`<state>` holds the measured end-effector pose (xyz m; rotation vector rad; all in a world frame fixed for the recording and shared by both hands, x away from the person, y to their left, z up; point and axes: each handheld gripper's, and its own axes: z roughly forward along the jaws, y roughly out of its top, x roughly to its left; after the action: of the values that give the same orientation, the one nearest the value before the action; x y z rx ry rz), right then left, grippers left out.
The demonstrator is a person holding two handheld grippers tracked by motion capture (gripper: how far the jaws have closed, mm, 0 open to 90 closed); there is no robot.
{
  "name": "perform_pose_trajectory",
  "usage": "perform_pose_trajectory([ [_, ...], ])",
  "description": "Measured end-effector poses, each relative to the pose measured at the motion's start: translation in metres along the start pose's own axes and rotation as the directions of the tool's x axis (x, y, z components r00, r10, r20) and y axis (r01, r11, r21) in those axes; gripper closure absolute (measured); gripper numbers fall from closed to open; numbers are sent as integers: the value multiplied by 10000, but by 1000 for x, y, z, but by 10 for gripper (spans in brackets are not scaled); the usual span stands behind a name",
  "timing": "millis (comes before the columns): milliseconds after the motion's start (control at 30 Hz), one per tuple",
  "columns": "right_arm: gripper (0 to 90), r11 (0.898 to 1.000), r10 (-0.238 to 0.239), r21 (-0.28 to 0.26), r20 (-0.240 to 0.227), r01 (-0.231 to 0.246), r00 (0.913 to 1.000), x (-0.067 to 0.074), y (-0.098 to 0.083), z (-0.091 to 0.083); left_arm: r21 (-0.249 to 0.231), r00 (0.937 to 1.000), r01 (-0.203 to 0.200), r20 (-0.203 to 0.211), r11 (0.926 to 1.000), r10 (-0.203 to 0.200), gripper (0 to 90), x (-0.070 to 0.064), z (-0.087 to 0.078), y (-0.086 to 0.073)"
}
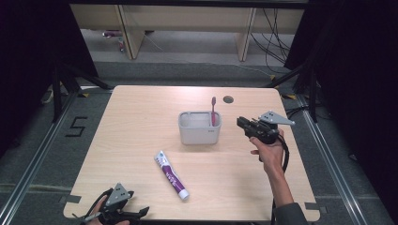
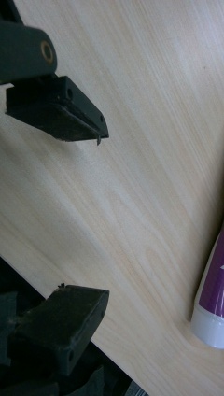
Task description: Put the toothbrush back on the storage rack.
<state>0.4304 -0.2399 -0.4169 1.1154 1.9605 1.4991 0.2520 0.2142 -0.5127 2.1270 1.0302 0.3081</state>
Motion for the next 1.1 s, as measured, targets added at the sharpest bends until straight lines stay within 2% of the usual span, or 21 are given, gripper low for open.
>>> perform_pose_trajectory([
  [200, 792, 10000, -79, 44, -69, 79, 9999, 3, -6, -8, 24, 10000, -9, -53, 10000, 10, 181, 0, -1, 0],
  [233, 786, 9998, 33, 187, -4, -33, 10000, 5, -6, -10, 31, 10000, -22, -10, 10000, 22, 181, 0, 0, 0],
  [300, 766, 9995, -305, 112, 92, 304, 9995, 5, -8, -13, 1, 10000, -21, -24, 10000, 21, 181, 0, -1, 0],
  [333, 766, 9995, -305, 112, 92, 304, 9995, 5, -8, -13, 14, 10000, -25, -9, 10000, 25, 181, 0, -1, 0],
  [367, 761, 9997, -94, 243, 32, 94, 10000, 7, -9, -15, 14, 10000, -25, -9, 10000, 25, 181, 0, -1, 0],
  [467, 744, 9996, -155, 232, 87, 153, 9998, 7, -11, -17, 36, 10000, -35, 13, 10000, 35, 181, 0, -1, 0],
  [700, 646, 9987, 130, 488, 97, -135, 9999, 11, -18, -22, -17, 10000, -41, -3, 10000, 41, 181, 0, -1, 0],
  [733, 646, 9987, 130, 488, 97, -135, 9999, 11, -18, -22, -17, 10000, -41, -3, 10000, 41, 181, 0, -1, 0],
  [767, 623, 9990, -123, 432, 162, 116, 9998, 10, -18, -23, -15, 10000, -47, 3, 10000, 47, 181, 0, -2, 0],
  [833, 569, 9981, 75, 616, 303, -93, 9995, 14, -20, -26, -64, 10000, -40, 43, 10000, 41, 181, 0, -1, 0],
  [867, 569, 9981, 75, 616, 303, -93, 9995, 14, -20, -26, -65, 10000, -39, 37, 10000, 40, 181, 0, -1, 0],
  [900, 568, 9985, -129, 540, 294, 113, 9995, 13, -21, -26, -61, 10000, -40, 36, 10000, 40, 181, 0, -1, 0],
  [933, 541, 9975, 234, 656, 244, -249, 9994, 17, -24, -28, -57, 10000, -47, 35, 10000, 47, 181, 0, -1, 0],
  [967, 529, 9975, 20, 701, 347, -44, 9994, 16, -24, -29, -58, 10000, -39, 15, 10000, 39, 182, 0, -1, 0],
  [1000, 519, 9964, 283, 785, 341, -309, 9990, 18, -25, -30, -78, 10000, -8, -9, 10000, 8, 181, 0, -1, 0],
  [1067, 511, 9972, 183, 715, 309, -205, 9994, 17, -25, -31, -44, 10000, -7, -17, 10000, 7, 181, 0, -2, 0],
  [1100, 503, 9963, 353, 771, 347, -379, 9988, 18, -26, -32, -51, 10000, 4, -32, 10000, -4, 182, 0, -2, 0],
])
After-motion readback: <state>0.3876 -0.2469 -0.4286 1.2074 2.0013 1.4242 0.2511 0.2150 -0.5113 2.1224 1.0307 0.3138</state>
